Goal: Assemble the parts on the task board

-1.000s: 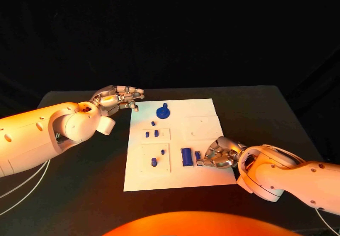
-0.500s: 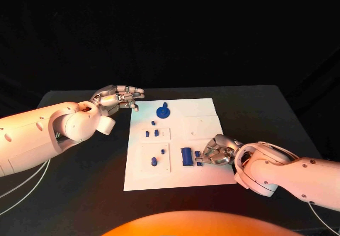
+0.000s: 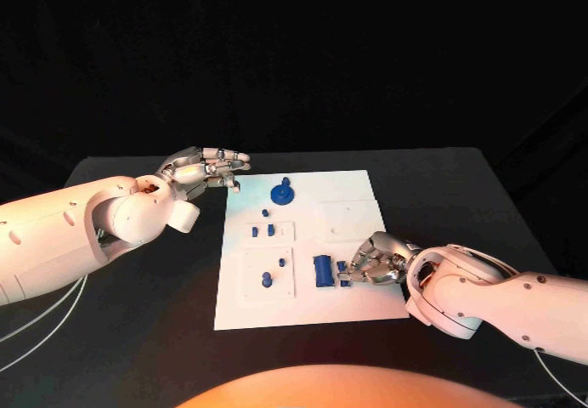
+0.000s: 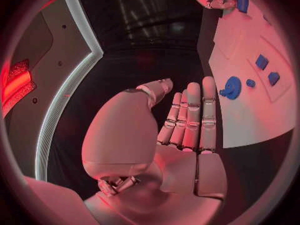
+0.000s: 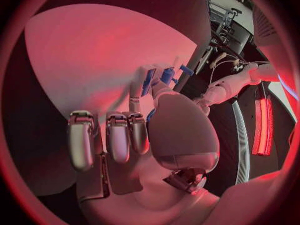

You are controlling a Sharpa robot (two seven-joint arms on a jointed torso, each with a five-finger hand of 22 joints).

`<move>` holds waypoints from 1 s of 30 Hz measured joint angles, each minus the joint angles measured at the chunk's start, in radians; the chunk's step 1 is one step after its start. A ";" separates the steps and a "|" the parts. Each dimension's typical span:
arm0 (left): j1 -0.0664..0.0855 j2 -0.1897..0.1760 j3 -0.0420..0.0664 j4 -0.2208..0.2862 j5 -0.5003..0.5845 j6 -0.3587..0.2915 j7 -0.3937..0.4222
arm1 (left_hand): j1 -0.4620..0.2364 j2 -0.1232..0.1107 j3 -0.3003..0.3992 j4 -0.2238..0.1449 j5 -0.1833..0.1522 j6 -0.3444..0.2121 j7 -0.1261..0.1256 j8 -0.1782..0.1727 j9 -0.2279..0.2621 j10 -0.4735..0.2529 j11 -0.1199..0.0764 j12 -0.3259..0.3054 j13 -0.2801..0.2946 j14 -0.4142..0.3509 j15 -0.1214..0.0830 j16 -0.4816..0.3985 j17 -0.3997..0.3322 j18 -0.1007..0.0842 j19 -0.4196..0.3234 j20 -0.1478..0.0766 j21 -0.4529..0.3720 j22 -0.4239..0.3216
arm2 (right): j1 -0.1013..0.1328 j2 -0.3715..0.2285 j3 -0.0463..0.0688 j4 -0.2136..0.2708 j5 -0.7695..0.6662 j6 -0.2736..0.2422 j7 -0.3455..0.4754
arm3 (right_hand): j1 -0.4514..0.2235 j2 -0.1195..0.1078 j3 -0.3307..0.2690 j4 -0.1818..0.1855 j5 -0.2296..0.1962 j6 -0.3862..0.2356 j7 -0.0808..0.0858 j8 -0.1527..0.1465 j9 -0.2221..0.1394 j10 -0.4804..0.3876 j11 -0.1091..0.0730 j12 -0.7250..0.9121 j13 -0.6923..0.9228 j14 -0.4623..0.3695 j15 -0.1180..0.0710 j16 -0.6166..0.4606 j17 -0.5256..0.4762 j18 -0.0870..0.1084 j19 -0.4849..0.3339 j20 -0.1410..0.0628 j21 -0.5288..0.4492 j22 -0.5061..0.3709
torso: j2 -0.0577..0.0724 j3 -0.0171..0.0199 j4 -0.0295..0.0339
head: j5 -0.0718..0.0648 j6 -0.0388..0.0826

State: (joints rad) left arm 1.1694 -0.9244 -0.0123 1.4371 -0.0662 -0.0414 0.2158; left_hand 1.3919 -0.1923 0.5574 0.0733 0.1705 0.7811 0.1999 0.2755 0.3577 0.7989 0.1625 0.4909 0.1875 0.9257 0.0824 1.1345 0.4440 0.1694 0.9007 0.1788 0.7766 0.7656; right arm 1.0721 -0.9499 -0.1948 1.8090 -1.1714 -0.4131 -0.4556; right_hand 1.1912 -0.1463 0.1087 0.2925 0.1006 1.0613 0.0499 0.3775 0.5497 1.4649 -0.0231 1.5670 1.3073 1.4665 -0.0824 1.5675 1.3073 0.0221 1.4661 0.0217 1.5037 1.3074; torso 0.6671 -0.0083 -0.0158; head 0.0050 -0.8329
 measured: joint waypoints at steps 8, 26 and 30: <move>0.000 0.000 0.000 -0.003 0.000 0.000 0.000 | 0.000 0.000 0.000 0.000 0.000 -0.001 0.001 0.001 0.000 0.000 0.000 0.000 0.000 0.000 0.000 0.000 0.000 0.000 0.001 -0.001 0.000 0.000 | 0.019 -0.046 0.004 0.022 0.018 -0.017 0.048 | 0.004 0.005 -0.081 0.000 -0.006 -0.056 0.024 -0.033 -0.009 0.001 0.016 0.000 0.000 0.000 0.005 0.000 0.001 0.000 0.000 0.000 -0.031 0.000 | -0.002 -0.0016 -0.0010 | -0.001 0.004; -0.020 0.091 -0.001 -0.117 0.036 -0.057 0.114 | 0.001 -0.014 -0.110 0.111 0.000 -0.022 -0.007 0.044 0.001 0.044 0.015 -0.040 -0.075 -0.202 0.055 -0.356 -0.164 0.000 -0.116 0.066 -0.396 -0.254 | 0.132 0.099 0.027 -0.390 0.540 -0.094 0.580 | 0.221 0.130 -0.224 -0.003 0.068 -0.192 0.098 -0.096 -0.024 -0.411 0.097 -0.840 -0.277 -0.214 0.076 -0.650 -0.425 0.148 -0.163 0.074 -1.324 -0.267 | -0.051 -0.0264 -0.0057 | -0.017 0.069; -0.022 0.126 0.000 -0.158 0.051 -0.093 0.153 | 0.015 -0.014 -0.122 0.130 0.000 -0.025 -0.022 0.015 -0.023 0.079 0.029 -0.134 -0.117 -0.210 0.082 -0.542 -0.217 0.000 -0.150 0.098 -0.527 -0.351 | 0.134 0.160 0.033 -0.505 0.660 -0.087 0.670 | 0.277 0.158 -0.240 -0.003 0.059 -0.225 0.118 -0.096 -0.055 -0.486 0.123 -1.037 -0.501 -0.322 0.110 -0.883 -0.561 0.148 -0.230 0.104 -1.427 -0.422 | -0.060 -0.0280 -0.0063 | -0.019 0.091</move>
State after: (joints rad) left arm 1.1471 -0.7981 -0.0128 1.2790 -0.0150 -0.1346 0.3692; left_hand 1.4067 -0.2066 0.4357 0.2034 0.1705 0.7557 0.1779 0.2901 0.3350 0.8779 0.1919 0.3570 0.0701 0.7153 0.1642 0.5929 0.2268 0.1692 0.7507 0.2767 0.2497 0.4147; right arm 1.2061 -0.7899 -0.1616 1.3042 -0.5112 -0.4998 0.2146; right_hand 1.4685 0.0120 -0.1314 0.2893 0.1599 0.8360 0.1675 0.2810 0.4948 0.9792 0.0999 0.5297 0.8063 1.1443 0.0274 0.6849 0.7460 0.1704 1.2362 0.1256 0.0770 0.8852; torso 0.6070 -0.0363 -0.0221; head -0.0135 -0.7420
